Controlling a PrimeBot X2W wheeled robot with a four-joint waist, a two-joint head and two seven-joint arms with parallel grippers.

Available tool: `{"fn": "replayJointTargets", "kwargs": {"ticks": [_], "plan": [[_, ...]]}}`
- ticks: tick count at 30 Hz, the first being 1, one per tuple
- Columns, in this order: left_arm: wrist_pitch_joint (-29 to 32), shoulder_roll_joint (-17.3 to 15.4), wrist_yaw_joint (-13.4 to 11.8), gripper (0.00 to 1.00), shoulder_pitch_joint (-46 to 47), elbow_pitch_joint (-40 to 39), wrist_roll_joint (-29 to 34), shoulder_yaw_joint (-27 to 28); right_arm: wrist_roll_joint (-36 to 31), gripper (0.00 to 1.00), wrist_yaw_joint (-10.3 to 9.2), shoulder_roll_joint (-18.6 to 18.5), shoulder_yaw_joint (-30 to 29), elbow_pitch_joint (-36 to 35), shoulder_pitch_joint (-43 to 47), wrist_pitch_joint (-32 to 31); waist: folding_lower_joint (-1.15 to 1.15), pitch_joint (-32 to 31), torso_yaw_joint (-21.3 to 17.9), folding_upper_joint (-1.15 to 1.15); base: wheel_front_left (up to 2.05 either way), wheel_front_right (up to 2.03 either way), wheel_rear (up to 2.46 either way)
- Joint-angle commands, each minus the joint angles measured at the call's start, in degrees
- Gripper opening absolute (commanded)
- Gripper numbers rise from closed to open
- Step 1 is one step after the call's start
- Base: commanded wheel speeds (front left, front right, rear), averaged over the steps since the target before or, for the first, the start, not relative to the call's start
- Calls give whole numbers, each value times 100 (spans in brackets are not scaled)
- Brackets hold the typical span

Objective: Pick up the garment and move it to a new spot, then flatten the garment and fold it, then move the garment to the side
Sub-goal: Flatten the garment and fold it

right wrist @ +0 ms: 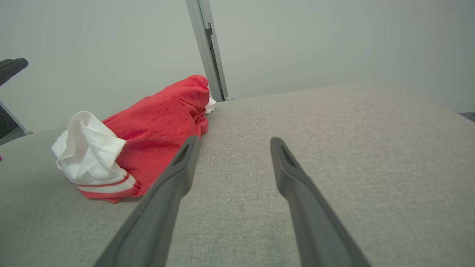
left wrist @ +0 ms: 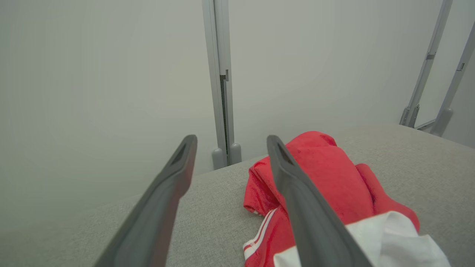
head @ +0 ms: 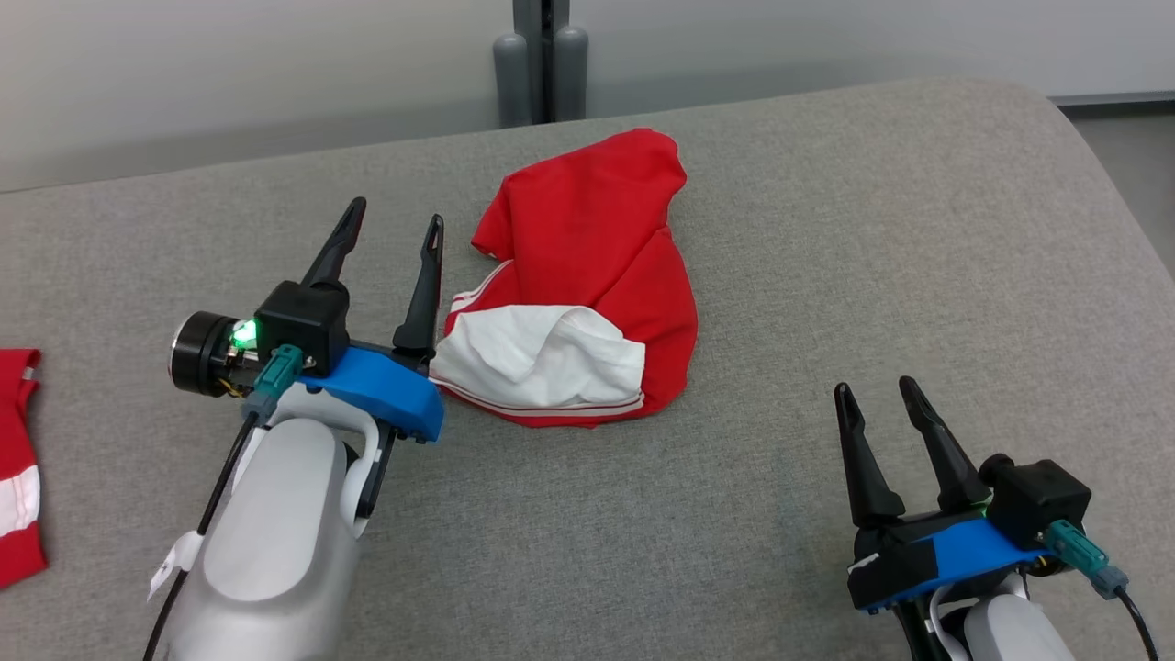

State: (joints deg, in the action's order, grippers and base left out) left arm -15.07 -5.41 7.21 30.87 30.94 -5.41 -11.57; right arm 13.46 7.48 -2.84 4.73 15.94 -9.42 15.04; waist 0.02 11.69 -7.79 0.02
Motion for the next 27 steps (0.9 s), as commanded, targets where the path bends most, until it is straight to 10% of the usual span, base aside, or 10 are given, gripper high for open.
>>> {"fn": "replayJointTargets", "kwargs": {"ticks": [1,27], "plan": [[-16,-72,40,100,130,147,-49,-68,51,100,3,-9,5,-16,-77,22,-2,57,-39,-2,0,0,0],[509,-41,27,100,851,3646,-1617,-2501,46,100,3,-10,-5,48,-258,22,-2,310,-352,-2,0,0,0]]}}
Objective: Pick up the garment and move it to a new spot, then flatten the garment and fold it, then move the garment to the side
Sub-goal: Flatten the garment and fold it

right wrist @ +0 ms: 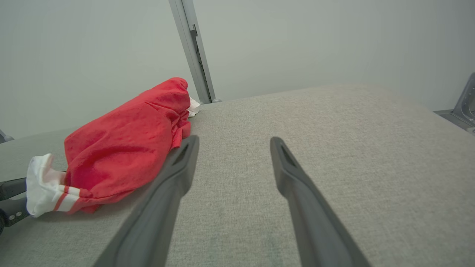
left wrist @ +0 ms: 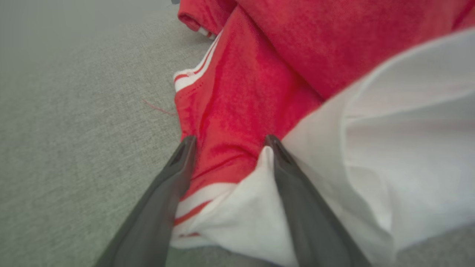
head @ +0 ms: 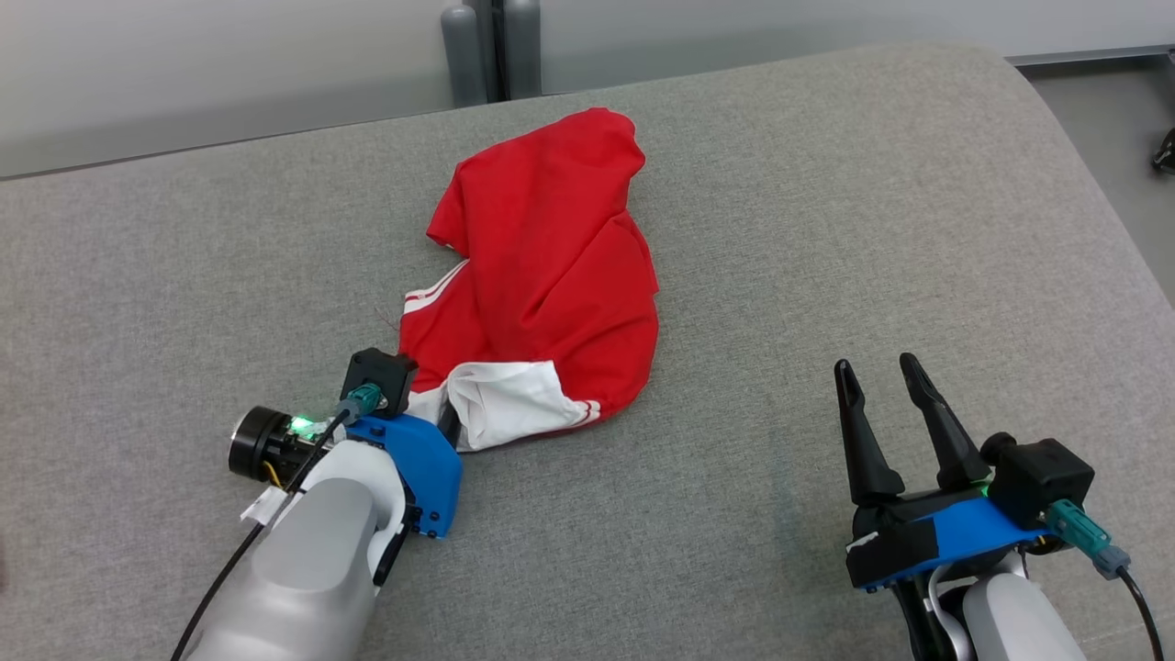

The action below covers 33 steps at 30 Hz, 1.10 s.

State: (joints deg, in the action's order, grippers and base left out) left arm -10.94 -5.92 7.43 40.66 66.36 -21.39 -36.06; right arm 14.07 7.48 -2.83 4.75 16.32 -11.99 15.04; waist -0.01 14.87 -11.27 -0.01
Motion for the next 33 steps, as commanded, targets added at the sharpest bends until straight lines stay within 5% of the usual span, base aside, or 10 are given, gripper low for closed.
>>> {"fn": "replayJointTargets", "kwargs": {"ticks": [1,2,4,14,33], "plan": [[141,18,5,89,-167,144,-76,-122,-18,100,3,-11,-1,13,13,22,1,-27,-7,1,0,0,0],[215,28,5,45,-209,198,-127,-187,-21,100,3,-11,1,13,27,22,1,-40,-6,1,0,0,0],[249,34,6,0,-271,232,-206,-338,-22,100,3,-11,-7,16,52,22,1,-75,11,1,0,0,0],[-410,-105,-6,0,-412,-129,-610,-223,-59,100,3,-12,-86,70,278,22,1,-491,334,1,0,0,0],[-432,-856,-976,0,-3064,-3668,-245,1818,-112,100,3,-12,-253,56,637,22,1,-889,1106,1,0,0,0]]}}
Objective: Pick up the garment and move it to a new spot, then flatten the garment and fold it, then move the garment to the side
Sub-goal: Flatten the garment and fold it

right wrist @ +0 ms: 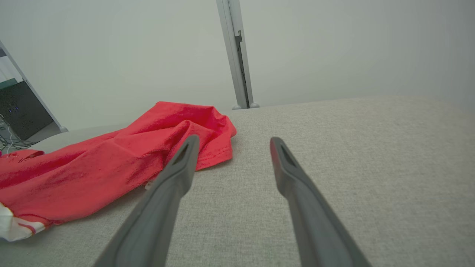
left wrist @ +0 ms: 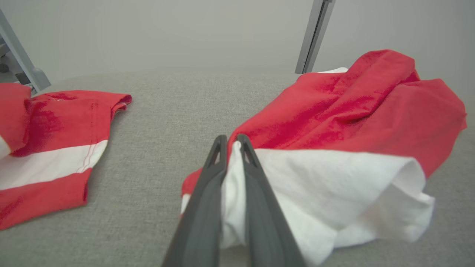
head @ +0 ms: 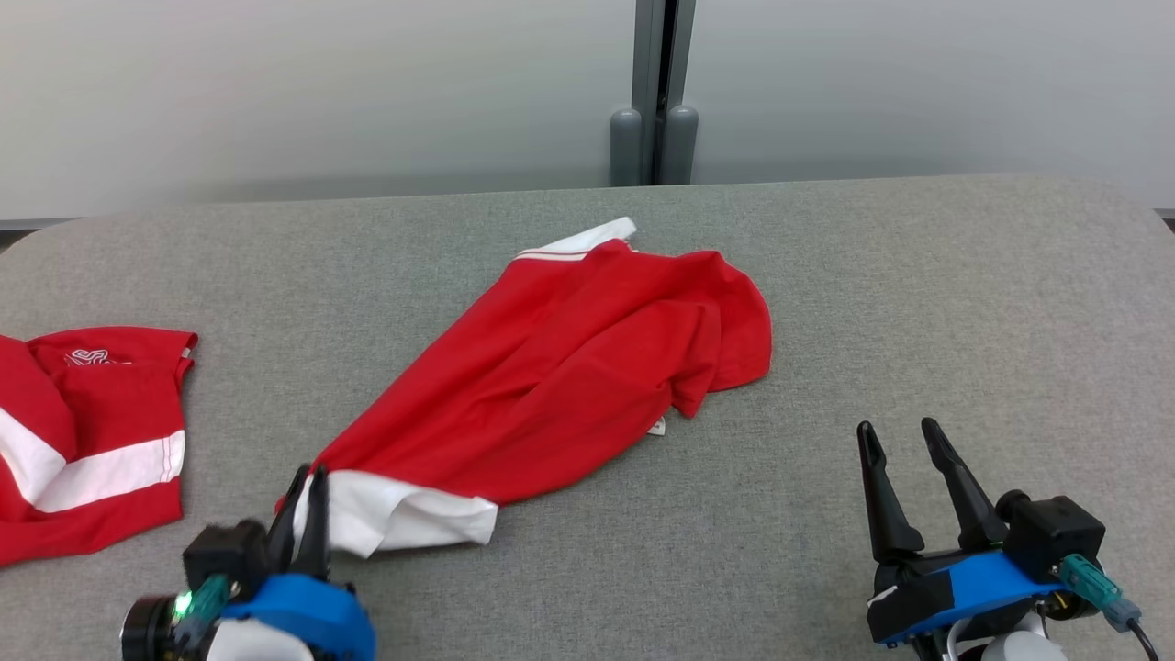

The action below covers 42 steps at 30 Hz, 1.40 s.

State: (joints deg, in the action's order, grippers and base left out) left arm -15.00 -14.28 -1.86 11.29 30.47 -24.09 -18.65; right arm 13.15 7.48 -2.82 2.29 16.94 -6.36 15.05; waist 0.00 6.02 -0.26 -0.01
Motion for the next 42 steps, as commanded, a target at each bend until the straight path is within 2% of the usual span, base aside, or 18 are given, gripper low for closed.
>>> {"fn": "replayJointTargets", "kwargs": {"ticks": [1,6,9,10,11,12,24,31,42], "plan": [[-26,-30,-87,0,-269,-178,43,176,-21,100,3,-14,-6,-5,78,21,0,-7,12,1,0,0,0],[-26,60,-207,0,-861,-546,168,607,-18,100,3,-13,3,10,94,21,0,-27,35,1,0,0,0],[-26,144,-194,0,-1055,-663,283,766,-17,100,3,-13,9,19,110,21,0,-52,45,1,0,0,0],[-26,183,-168,8,-1088,-706,328,816,-17,100,3,-13,9,27,117,21,0,-62,46,1,0,0,0],[-26,225,-144,49,-1099,-764,374,856,-19,100,3,-13,15,36,122,21,0,-78,48,1,0,0,0],[-26,282,-116,100,-1114,-836,409,902,-21,100,3,-13,24,43,129,21,0,-94,47,1,0,0,0],[-27,869,441,100,-982,-1812,1178,1549,-41,100,3,-13,41,117,163,20,0,-327,-15,1,0,0,0],[-26,1006,518,100,-1035,-1747,1480,1706,-20,100,3,-13,64,142,219,21,0,-445,-88,1,0,0,0],[-26,1076,489,100,-1165,-1760,1886,1977,-43,100,3,-13,-2,131,326,21,0,-505,-103,1,0,0,0]]}}
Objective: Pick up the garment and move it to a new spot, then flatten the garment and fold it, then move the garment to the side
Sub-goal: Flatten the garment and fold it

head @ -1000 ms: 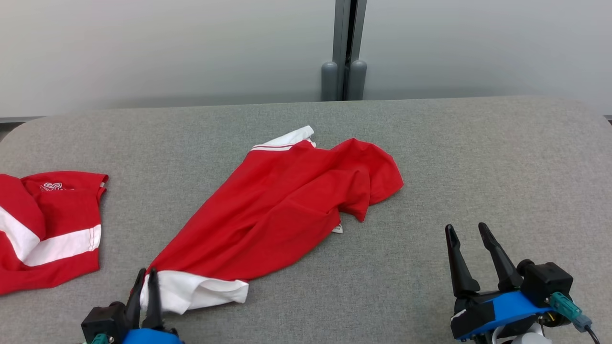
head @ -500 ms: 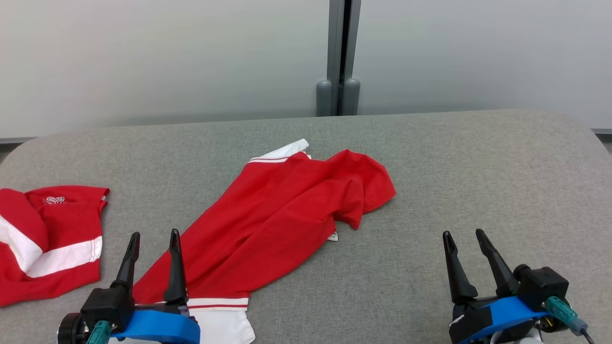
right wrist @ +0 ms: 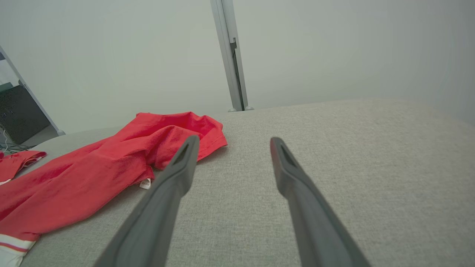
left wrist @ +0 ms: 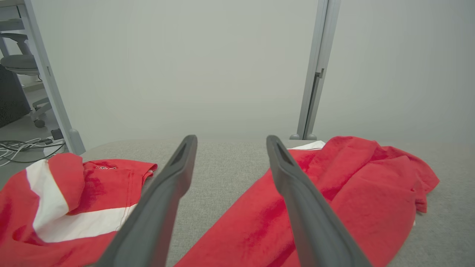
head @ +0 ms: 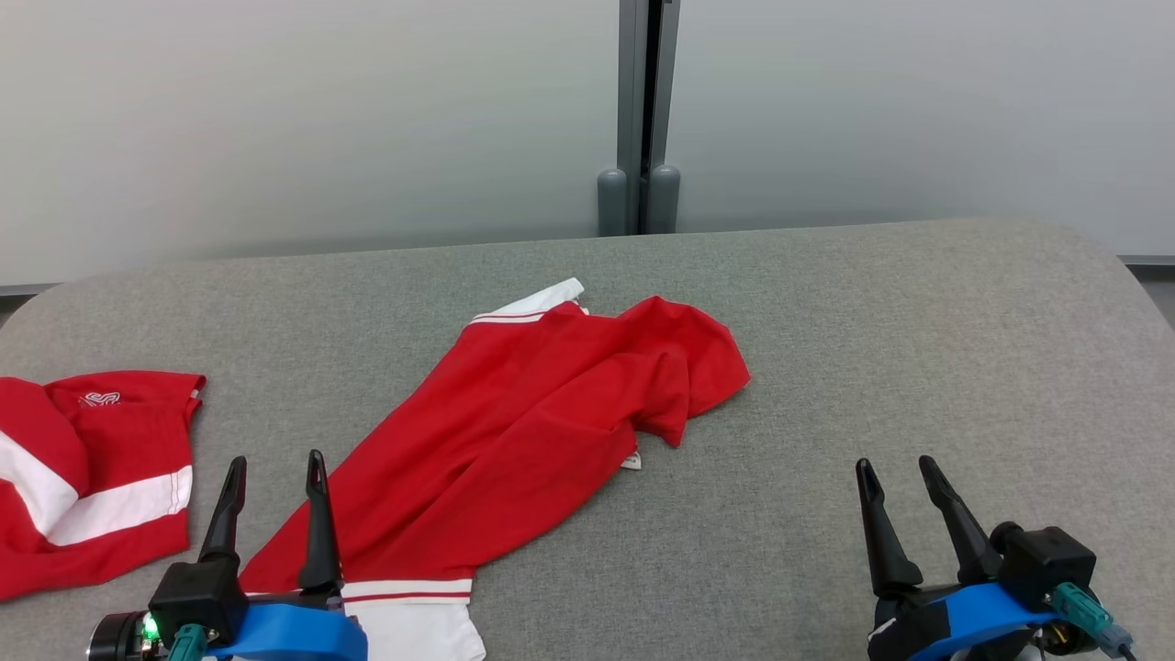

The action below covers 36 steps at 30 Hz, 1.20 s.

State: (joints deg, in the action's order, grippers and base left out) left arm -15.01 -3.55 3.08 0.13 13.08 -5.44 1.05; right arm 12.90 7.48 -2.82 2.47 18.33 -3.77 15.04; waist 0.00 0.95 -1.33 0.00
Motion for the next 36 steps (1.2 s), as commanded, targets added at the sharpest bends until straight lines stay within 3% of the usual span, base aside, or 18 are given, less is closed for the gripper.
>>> {"fn": "replayJointTargets", "kwargs": {"ticks": [1,9,20,29,36], "plan": [[-25,8,-4,100,-54,-22,44,29,-22,100,3,-13,-24,-5,65,22,0,1,10,0,0,0,0],[-25,36,36,100,-67,-53,105,124,-60,100,3,-13,-9,88,-25,22,0,26,71,0,0,0,0],[-25,62,68,100,262,-90,78,-39,-379,100,3,-291,184,519,-1212,22,0,394,453,0,0,0,0],[-25,70,-14,100,613,-121,-170,-326,-463,100,3,-732,295,1478,-2595,21,0,998,971,0,0,0,0],[-24,69,-124,100,872,-149,-371,-599,-441,100,2,-1018,365,2665,-3301,21,0,1354,1342,0,0,0,0]]}}
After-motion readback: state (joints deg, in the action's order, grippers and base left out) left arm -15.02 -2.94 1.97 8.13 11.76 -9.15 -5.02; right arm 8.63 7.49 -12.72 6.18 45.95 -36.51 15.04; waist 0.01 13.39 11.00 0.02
